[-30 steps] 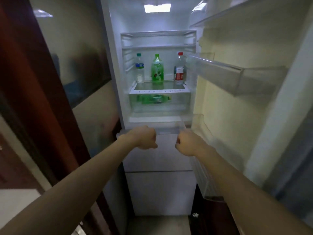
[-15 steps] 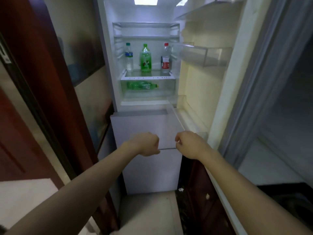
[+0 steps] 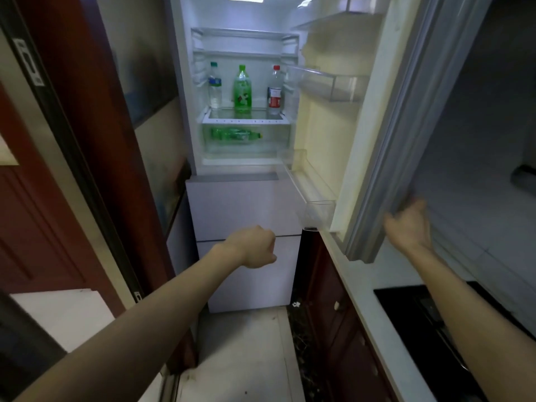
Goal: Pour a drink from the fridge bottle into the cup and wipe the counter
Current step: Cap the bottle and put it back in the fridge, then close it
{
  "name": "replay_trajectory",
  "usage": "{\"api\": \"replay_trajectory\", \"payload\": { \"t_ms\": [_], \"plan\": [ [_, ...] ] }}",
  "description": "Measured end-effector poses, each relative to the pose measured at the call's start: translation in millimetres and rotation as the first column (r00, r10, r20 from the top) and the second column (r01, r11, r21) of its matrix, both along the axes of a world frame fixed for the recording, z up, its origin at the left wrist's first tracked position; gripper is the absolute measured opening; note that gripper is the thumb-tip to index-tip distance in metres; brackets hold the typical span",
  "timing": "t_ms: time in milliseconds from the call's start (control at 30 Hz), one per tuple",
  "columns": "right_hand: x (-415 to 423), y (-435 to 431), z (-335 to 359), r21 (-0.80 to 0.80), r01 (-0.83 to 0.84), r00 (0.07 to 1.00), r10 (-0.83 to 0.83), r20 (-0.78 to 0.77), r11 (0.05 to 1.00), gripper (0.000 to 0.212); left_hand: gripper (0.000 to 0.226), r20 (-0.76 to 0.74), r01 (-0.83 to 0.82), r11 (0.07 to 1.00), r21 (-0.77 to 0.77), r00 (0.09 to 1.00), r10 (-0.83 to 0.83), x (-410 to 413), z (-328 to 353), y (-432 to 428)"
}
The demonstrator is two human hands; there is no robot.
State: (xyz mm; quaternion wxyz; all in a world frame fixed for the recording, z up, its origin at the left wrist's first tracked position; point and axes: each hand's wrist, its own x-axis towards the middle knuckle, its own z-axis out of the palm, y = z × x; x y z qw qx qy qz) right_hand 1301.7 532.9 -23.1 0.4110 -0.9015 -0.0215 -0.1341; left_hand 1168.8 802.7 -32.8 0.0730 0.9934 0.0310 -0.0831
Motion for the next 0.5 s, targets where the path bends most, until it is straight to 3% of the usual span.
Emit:
{"api": "replay_trajectory", "payload": {
  "t_ms": [100,200,500],
  "plan": [
    [10.6,2.9,7.2,0.041,-0.083,0.996,0.082,0.014,0.996,0.073,0.031,-0.004,-0.005,1.000,0.008,1.000,0.005,-5.7,5.2,2.3],
    [11.3,7.7,6.9,0.082,-0.042,0.999,0.040,0.023,0.996,0.072,0.030,-0.010,0.000,1.000,0.013,1.000,0.000,-10.2,10.5,0.4],
    [22.8,19.6,8.0,0.180,-0.057,0.997,0.048,0.053,0.982,0.028,0.031,0.029,-0.046,0.999,0.027,0.999,0.045,-7.8,16.3,1.4]
  ]
}}
